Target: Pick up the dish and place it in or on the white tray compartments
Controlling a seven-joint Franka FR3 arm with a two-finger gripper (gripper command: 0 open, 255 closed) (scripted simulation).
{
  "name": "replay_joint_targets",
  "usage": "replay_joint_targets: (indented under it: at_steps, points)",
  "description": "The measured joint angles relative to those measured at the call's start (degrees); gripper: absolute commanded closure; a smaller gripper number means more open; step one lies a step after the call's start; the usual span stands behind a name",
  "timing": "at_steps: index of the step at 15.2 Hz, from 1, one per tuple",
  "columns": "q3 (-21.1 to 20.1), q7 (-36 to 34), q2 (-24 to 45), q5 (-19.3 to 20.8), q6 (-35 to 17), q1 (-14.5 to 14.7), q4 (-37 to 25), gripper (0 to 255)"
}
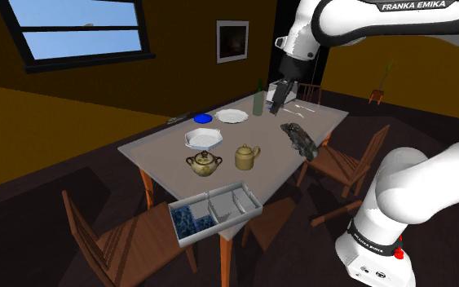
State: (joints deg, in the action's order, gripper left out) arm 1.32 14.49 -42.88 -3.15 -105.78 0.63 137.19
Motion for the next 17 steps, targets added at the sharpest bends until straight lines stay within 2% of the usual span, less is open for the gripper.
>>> replay_joint_targets:
  at_steps: [9,17]
  points:
    - [7.7,12.4,9.9,3.5,-12.4,-1.1,4.8,0]
    - [14.8,24.3,25.1,3.5,-23.4,-1.0,2.4,0]
